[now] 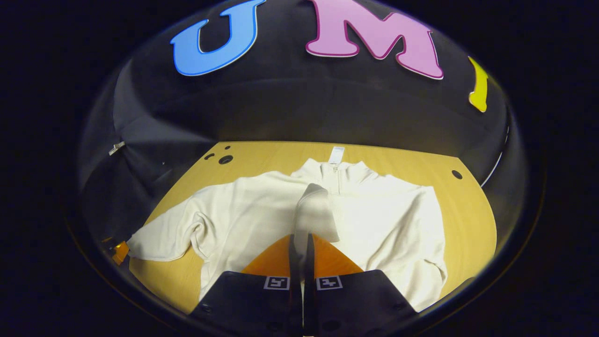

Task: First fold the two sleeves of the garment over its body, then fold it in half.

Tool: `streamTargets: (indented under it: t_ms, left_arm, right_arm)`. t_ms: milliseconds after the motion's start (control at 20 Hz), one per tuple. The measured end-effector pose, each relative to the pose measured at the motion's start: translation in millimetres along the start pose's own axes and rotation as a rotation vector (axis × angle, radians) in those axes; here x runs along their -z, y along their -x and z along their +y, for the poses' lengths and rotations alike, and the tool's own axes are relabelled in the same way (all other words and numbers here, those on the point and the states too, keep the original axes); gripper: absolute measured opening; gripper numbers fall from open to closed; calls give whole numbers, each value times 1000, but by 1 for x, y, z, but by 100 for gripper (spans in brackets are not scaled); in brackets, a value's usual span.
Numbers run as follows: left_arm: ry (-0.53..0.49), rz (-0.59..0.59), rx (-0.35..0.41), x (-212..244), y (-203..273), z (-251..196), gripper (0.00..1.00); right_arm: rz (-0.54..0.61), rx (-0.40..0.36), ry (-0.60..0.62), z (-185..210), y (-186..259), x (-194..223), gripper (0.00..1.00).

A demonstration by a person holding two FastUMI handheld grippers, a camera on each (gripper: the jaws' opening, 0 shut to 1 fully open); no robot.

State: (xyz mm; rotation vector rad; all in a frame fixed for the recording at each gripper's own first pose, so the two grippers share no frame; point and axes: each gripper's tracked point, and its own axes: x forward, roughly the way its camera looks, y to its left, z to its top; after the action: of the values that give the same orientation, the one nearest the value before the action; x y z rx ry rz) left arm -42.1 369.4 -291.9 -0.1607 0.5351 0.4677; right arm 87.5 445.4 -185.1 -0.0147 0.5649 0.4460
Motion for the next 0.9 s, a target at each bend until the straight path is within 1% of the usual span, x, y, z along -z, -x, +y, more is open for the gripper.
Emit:
streamTargets:
  t_ms: [200, 350, 400, 450, 500, 550, 600, 650, 750, 800, 850, 900]
  left_arm:
    - [-6, 68, -43, 23, -22, 13, 95]
    - [4, 113, -41, 36, -31, 13, 96]
    - [5, 119, -41, 38, -34, 13, 92]
    - [9, 123, -41, 39, -36, 12, 95]
    - [12, 122, -41, 40, -36, 12, 95]
    - [12, 128, -40, 41, -36, 12, 96]
    - [13, 123, -37, 42, -37, 12, 96]
    - [15, 123, -35, 42, -37, 12, 97]
    - [35, 122, -30, 43, -38, 12, 96]
    - [45, 122, -26, 45, -37, 12, 96]
    - [52, 123, -24, 45, -38, 11, 96]
    - [46, 128, -14, 45, -38, 9, 93]
  right_arm:
    - [60, -17, -12, 15, -15, 18, 8]
    - [108, -62, -39, 32, -22, 28, 12]
    - [125, -90, -54, 39, -22, 31, 14]
    - [138, -132, -78, 50, -20, 32, 16]
    - [152, -182, -107, 64, -19, 32, 24]
    - [156, -227, -122, 74, -12, 31, 30]
    - [143, -248, -119, 79, -7, 26, 34]
    - [122, -267, -106, 82, 1, 23, 34]
    - [91, -261, -85, 77, 15, 18, 34]
    - [82, -256, -82, 73, 21, 17, 24]
    - [74, -250, -80, 66, 28, 16, 34]
    - [68, -241, -77, 58, 32, 17, 34]
